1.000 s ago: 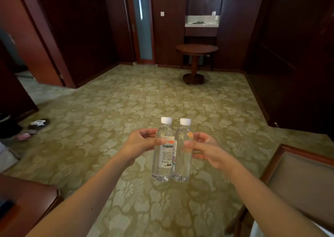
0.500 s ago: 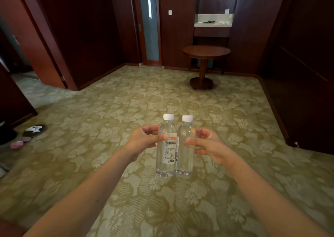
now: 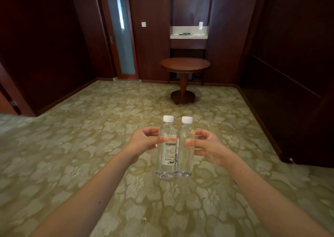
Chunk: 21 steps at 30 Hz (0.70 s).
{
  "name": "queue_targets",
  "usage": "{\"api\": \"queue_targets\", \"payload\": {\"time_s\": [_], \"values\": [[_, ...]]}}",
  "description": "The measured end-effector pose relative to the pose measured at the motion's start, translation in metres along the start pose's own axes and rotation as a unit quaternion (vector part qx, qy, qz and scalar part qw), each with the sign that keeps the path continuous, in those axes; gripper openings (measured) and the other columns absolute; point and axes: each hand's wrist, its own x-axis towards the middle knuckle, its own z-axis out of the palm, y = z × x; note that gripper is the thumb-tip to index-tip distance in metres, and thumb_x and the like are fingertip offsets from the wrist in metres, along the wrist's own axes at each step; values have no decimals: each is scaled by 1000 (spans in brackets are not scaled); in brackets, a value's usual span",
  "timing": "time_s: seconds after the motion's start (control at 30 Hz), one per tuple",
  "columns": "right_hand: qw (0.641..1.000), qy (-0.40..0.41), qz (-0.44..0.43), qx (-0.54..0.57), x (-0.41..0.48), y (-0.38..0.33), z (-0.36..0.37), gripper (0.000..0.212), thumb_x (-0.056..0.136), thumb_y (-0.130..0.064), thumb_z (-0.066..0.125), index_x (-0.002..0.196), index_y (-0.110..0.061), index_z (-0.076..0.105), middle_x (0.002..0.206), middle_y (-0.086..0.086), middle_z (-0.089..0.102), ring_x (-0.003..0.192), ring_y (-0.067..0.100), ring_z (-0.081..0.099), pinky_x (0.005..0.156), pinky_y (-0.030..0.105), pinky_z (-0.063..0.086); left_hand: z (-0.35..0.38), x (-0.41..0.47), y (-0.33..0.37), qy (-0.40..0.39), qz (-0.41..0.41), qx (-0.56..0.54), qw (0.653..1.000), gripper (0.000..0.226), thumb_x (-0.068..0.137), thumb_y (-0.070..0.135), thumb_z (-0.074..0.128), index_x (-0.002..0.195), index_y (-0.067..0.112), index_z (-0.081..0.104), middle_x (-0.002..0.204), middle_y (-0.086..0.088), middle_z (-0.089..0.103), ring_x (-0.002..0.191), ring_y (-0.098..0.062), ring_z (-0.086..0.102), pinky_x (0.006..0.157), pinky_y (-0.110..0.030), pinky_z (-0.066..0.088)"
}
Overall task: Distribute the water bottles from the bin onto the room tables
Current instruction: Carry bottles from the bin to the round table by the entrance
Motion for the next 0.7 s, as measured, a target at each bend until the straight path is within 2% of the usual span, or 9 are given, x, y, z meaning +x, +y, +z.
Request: {"api": "queue_targets", "payload": {"time_s": [0.1,0.23,0.4,0.57,0.7], "values": [[1000,20,2,-4,55,-16,-14,73,51,-25,90,117,-13,62,119,14,68,100,25,73,85,42,61,-1,69,12,-23,3,5,1000,40,68,20,86,103,26,68,98,8,75,93,-7,70,73,-22,52],[999,33,1,-14,126,-32,-40,72,51,-28,90,116,-14,63,115,11,70,96,23,74,80,37,61,4,155,19,-38,3,9,999,49,67,22,86,112,21,67,103,5,74,94,-8,69,72,-21,53],[999,35,-2,-12,236,-54,-80,68,52,-24,90,113,-15,62,110,9,71,97,24,74,87,45,60,21,276,31,-39,9,8,999,45,68,22,86,109,24,68,101,7,75,97,-10,70,79,-26,55],[999,10,-13,-30,359,-95,-132,48,70,-12,86,112,-15,62,113,10,68,99,23,72,80,37,61,42,395,60,-15,24,-3,1000,37,71,21,85,103,28,68,101,9,75,95,-6,69,74,-22,54],[999,-10,-25,-47,445,-127,-165,62,59,-21,89,115,-11,64,117,14,69,99,24,73,83,40,61,53,479,79,5,35,-13,999,49,69,21,86,114,22,68,105,7,75,98,-9,71,79,-24,56]]}}
